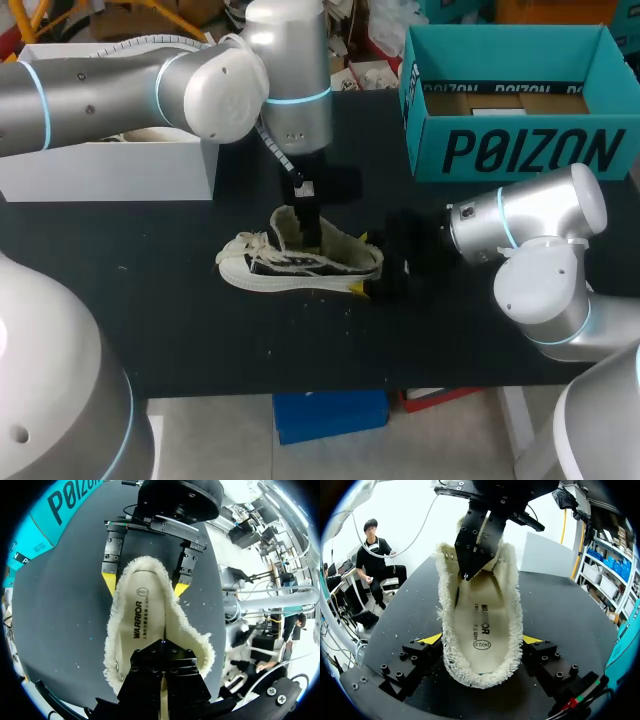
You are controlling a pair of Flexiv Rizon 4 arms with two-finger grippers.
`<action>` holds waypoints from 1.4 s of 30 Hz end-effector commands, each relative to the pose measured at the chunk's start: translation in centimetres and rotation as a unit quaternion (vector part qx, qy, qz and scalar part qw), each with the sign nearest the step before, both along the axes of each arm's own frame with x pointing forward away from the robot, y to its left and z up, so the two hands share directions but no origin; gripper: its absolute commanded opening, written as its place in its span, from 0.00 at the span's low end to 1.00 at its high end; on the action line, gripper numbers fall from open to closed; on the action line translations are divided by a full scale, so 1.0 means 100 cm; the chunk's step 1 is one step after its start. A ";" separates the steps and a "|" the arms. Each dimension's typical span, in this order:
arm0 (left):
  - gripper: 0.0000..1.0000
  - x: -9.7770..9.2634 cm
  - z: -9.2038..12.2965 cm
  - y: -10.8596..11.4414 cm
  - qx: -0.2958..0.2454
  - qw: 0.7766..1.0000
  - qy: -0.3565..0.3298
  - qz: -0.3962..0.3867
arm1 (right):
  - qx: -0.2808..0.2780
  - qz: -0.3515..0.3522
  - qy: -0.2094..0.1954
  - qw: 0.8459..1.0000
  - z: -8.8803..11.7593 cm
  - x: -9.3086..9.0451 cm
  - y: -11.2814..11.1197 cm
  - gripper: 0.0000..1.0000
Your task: Take the shoe out of the shoebox, open the shoe tongue, remove and reinsert the insole, then place the shoe into the shoebox
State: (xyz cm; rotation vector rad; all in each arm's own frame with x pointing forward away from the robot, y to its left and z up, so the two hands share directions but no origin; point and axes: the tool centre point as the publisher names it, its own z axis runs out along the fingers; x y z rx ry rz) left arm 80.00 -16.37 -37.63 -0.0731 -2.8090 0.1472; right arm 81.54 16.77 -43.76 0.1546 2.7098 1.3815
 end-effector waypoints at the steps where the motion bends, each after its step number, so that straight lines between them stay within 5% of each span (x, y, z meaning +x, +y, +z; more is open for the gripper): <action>1: 0.00 0.003 -0.008 -0.001 -0.002 1.000 0.011 -0.002 | -0.001 -0.001 0.000 1.000 -0.001 -0.001 0.000 0.00; 36: 0.00 -0.026 -0.043 -0.001 0.010 1.000 0.020 0.017 | -0.001 -0.001 0.000 1.000 -0.001 -0.001 0.000 0.00; 39: 0.29 -0.024 -0.043 -0.001 0.016 1.000 0.010 0.023 | -0.001 -0.001 0.000 1.000 -0.001 -0.001 0.000 0.00; 42: 0.28 -0.022 -0.044 0.000 0.020 0.999 0.010 0.027 | -0.001 -0.001 0.000 1.000 -0.001 -0.001 0.000 0.00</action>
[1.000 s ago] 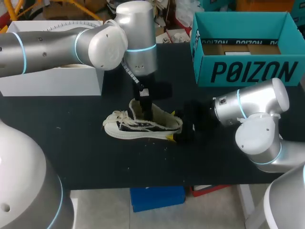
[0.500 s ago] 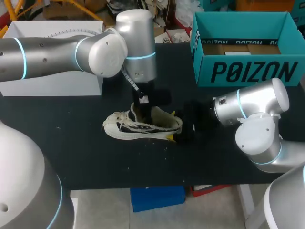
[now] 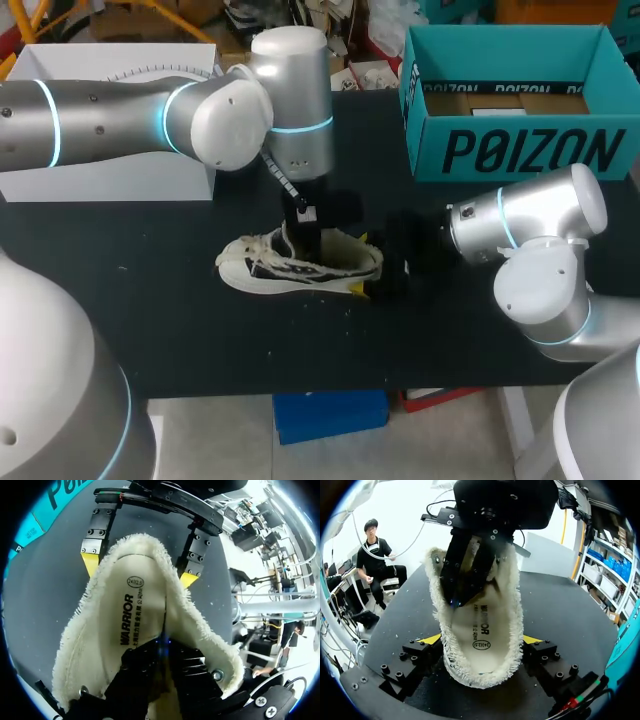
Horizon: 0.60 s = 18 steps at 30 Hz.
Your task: Take the shoe out of the shoebox, open the shoe tongue, remove and reinsert the insole, then place the shoe into the shoebox
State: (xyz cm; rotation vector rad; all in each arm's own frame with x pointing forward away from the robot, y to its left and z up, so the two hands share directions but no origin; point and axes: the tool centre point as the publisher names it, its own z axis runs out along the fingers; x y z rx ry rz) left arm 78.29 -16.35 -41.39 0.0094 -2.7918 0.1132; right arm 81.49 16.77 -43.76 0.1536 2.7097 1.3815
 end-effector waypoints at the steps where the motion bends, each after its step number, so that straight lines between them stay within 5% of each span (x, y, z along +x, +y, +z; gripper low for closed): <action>1: 0.28 -0.004 -0.007 0.000 0.006 1.000 -0.004 0.002 | -0.001 -0.001 0.000 1.000 -0.001 0.000 0.000 0.00; 6: 0.23 -0.004 -0.010 0.001 0.013 1.000 -0.016 0.005 | -0.001 -0.001 0.000 1.000 -0.001 0.000 0.000 0.00; 10: 0.36 -0.003 -0.014 0.002 0.027 0.999 -0.039 0.010 | -0.001 -0.001 0.000 1.000 -0.001 0.000 0.000 0.00; 18: 0.34 0.002 -0.021 0.008 0.035 0.995 -0.095 0.024 | -0.001 -0.001 0.000 1.000 -0.001 0.000 0.000 0.00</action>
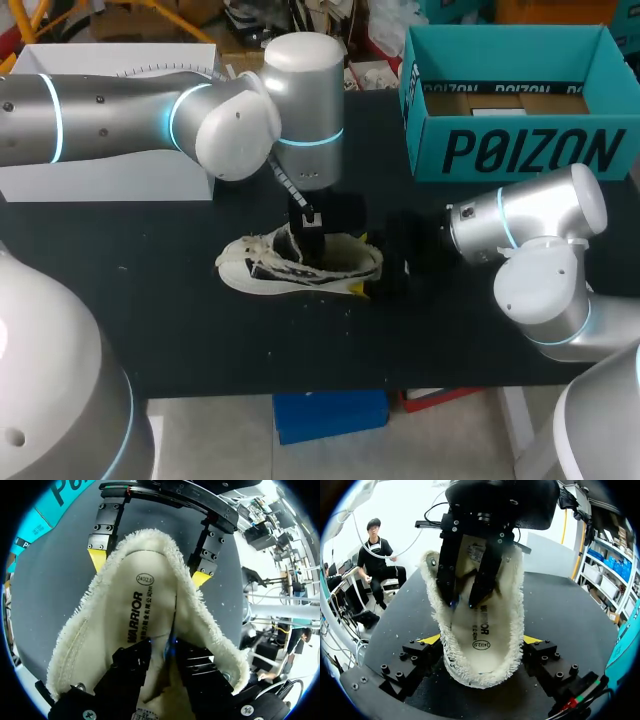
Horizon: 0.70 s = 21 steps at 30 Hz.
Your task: Take the shoe out of the shoebox, open the shoe tongue, remove and reinsert the insole, then place the shoe into the shoebox
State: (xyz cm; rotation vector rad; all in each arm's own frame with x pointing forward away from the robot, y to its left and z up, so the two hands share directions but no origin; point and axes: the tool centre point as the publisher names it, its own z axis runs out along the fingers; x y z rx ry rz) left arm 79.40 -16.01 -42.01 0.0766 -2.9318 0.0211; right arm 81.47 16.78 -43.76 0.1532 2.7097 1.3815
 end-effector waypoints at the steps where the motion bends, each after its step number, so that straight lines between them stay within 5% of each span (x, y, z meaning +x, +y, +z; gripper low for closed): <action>1: 0.35 -0.008 -0.015 0.006 0.005 0.999 -0.044 0.011 | -0.001 -0.002 0.000 1.000 -0.001 0.000 0.000 0.00; 21: 0.31 0.007 -0.033 0.028 0.005 0.973 -0.230 0.024 | -0.001 -0.002 0.000 1.000 -0.001 0.000 0.000 0.00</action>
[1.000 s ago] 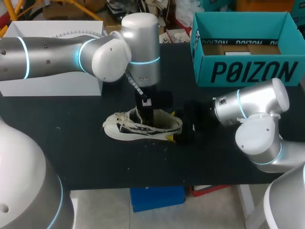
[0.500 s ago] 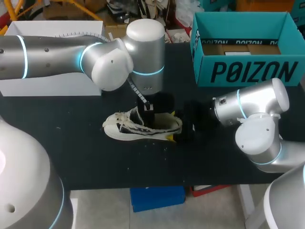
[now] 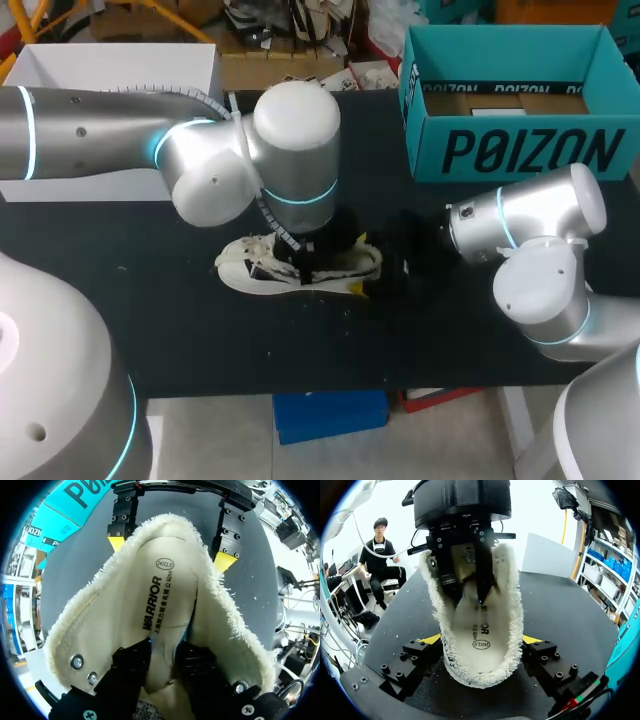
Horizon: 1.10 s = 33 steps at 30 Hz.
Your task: Take the shoe out of the shoebox, open the shoe tongue, remove and reinsert the insole, then place the shoe into the shoebox
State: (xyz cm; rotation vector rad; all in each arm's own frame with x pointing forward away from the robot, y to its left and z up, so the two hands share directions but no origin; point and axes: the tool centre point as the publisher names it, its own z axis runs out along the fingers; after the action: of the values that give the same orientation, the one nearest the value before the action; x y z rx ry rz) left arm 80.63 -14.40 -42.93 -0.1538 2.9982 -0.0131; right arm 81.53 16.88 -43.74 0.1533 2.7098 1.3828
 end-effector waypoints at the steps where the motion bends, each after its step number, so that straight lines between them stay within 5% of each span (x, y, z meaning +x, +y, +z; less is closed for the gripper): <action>1: 0.31 -0.004 -0.024 0.011 -0.005 0.998 -0.068 -0.001 | -0.001 -0.002 0.000 1.000 -0.002 0.000 -0.001 0.00; 23: 0.26 0.015 -0.006 0.007 -0.063 0.984 -0.167 0.015 | -0.001 -0.002 0.000 1.000 -0.002 0.000 -0.001 0.00; 25: 0.23 0.015 -0.005 0.006 -0.066 0.983 -0.174 0.013 | -0.001 -0.002 0.000 1.000 -0.002 0.000 -0.001 0.00; 28: 0.00 0.016 -0.004 0.004 -0.067 0.982 -0.176 0.011 | -0.001 -0.002 0.000 1.000 -0.002 0.000 -0.001 0.00; 33: 0.00 0.014 -0.003 0.001 -0.063 0.983 -0.172 0.003 | -0.001 -0.002 0.000 1.000 -0.002 0.000 -0.001 0.00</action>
State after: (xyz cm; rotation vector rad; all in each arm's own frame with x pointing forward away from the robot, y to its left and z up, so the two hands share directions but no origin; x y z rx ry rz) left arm 81.84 -14.51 -42.37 -0.1567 2.6550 -0.2100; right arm 81.57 16.87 -43.70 0.1546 2.7087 1.3830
